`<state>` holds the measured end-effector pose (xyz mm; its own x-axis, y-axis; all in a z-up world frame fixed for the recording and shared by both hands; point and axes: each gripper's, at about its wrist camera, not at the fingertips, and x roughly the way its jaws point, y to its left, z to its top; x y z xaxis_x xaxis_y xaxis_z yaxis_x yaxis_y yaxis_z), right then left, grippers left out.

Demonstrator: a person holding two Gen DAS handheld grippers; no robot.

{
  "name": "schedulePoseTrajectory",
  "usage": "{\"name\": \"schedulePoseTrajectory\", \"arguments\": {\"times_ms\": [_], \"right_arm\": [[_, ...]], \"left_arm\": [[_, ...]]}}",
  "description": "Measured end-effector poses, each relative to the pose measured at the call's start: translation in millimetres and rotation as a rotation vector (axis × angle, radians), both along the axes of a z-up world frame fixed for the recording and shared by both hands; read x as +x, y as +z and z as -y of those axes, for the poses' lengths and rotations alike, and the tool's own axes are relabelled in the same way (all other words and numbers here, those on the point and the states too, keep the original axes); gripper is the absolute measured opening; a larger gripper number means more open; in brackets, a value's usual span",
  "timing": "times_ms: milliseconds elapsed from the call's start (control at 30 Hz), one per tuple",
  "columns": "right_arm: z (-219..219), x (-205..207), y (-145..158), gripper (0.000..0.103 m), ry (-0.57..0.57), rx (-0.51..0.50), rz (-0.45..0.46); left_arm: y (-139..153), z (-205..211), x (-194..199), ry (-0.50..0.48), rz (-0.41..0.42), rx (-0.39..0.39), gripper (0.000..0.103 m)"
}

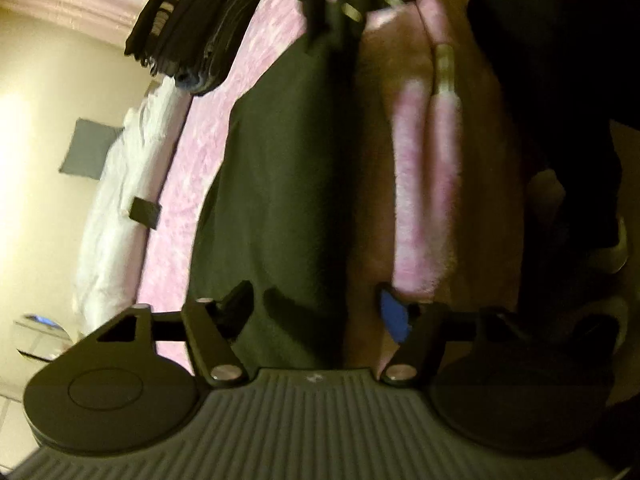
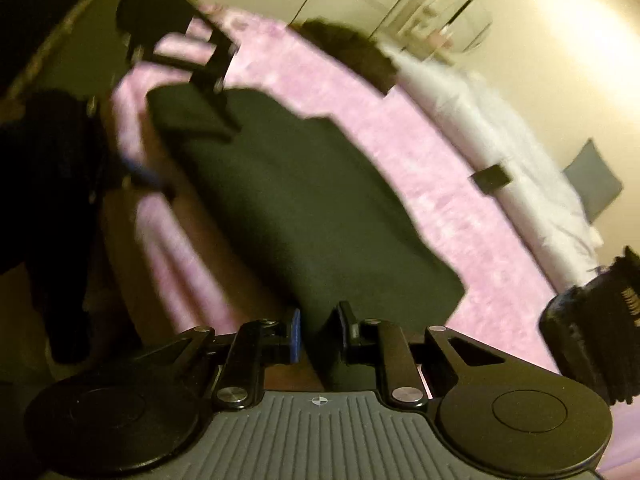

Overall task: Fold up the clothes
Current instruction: 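Grasp the folded black shirt edge with the left gripper while the right gripper grasps beside it, then lift the folded black shirt up with both grippers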

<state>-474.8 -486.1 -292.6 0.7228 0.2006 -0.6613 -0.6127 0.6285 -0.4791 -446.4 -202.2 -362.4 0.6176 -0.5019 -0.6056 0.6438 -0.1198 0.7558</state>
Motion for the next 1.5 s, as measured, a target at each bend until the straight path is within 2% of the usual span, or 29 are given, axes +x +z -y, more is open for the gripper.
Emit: {"name": "schedulePoseTrajectory", "arguments": {"times_ms": [100, 167, 233, 300, 400, 500, 567, 600, 633, 667, 700, 733, 967, 1033, 1067, 1100, 1167, 1333, 1467, 1500], "right_arm": [[3.6, -0.1, -2.3, 0.017, -0.007, 0.024, -0.013], [2.1, -2.4, -9.5, 0.017, -0.004, 0.012, -0.020], [1.1, -3.7, -9.6, 0.017, -0.011, 0.024, -0.013], [2.9, -3.2, -6.8, 0.017, -0.019, 0.041, 0.001], [5.4, -1.8, -2.3, 0.017, -0.027, 0.061, 0.014], [6.0, -2.6, -5.0, 0.017, -0.029, 0.068, 0.011], [3.8, -7.1, -10.3, 0.017, -0.020, 0.045, 0.028], [2.0, -10.2, -12.8, 0.018, -0.015, 0.030, 0.045], [-0.5, -13.6, -15.0, 0.027, -0.010, 0.015, 0.063], [-3.0, -17.1, -17.3, 0.048, -0.005, 0.000, 0.081], [-5.7, -20.0, -19.3, 0.056, 0.004, -0.011, 0.097], [-8.8, -21.9, -20.6, 0.061, 0.020, -0.014, 0.108], [-35.9, -4.8, -35.0, 0.060, 0.055, -0.020, 0.120], [-38.3, 1.1, -41.3, 0.059, 0.049, -0.082, 0.140], [-36.3, 2.2, -44.4, 0.051, 0.040, -0.127, 0.157], [-30.8, 3.5, -46.8, 0.048, 0.025, -0.160, 0.160], [-19.8, 6.1, -51.8, 0.034, -0.005, -0.226, 0.167], [-5.8, 3.8, -55.9, 0.026, -0.023, -0.257, 0.164], [-4.3, 5.5, -53.1, 0.024, -0.024, -0.254, 0.154], [-3.6, 6.3, -52.0, 0.024, -0.023, -0.253, 0.149]], "left_arm": [[0.1, 1.0, 2.4, -0.013, 0.003, 0.018, 0.067], [7.1, 1.9, 7.8, 0.017, 0.001, 0.000, 0.057], [15.0, 2.6, 14.2, 0.043, -0.020, -0.025, 0.059], [12.0, 2.6, 16.8, 0.025, 0.020, -0.014, 0.061], [-6.3, 3.3, 15.4, -0.006, 0.111, 0.066, 0.058], [-21.7, 1.6, 13.7, -0.036, 0.169, 0.121, 0.042], [-14.7, 2.1, 18.6, -0.004, 0.128, 0.103, 0.030], [-11.3, 2.2, 21.0, 0.010, 0.114, 0.092, 0.027], [-7.8, 2.3, 23.5, 0.025, 0.101, 0.081, 0.024], [-4.4, 2.3, 25.8, 0.039, 0.087, 0.070, 0.022], [-2.4, 1.9, 26.5, 0.047, 0.071, 0.059, 0.022], [-0.4, 1.5, 27.2, 0.056, 0.056, 0.049, 0.021], [14.0, -1.5, 32.2, 0.116, -0.053, -0.025, 0.020], [18.1, -2.3, 33.6, 0.133, -0.084, -0.047, 0.020], [19.9, -2.7, 34.2, 0.140, -0.098, -0.056, 0.020], [18.2, -2.3, 33.2, 0.137, -0.088, -0.047, 0.020], [14.7, -1.7, 31.1, 0.129, -0.067, -0.030, 0.020], [6.0, 0.0, 25.8, 0.110, -0.016, 0.013, 0.027], [0.5, -0.1, 22.4, 0.086, 0.031, 0.058, 0.027], [2.5, 0.4, 24.3, 0.093, 0.014, 0.056, 0.027]]}}
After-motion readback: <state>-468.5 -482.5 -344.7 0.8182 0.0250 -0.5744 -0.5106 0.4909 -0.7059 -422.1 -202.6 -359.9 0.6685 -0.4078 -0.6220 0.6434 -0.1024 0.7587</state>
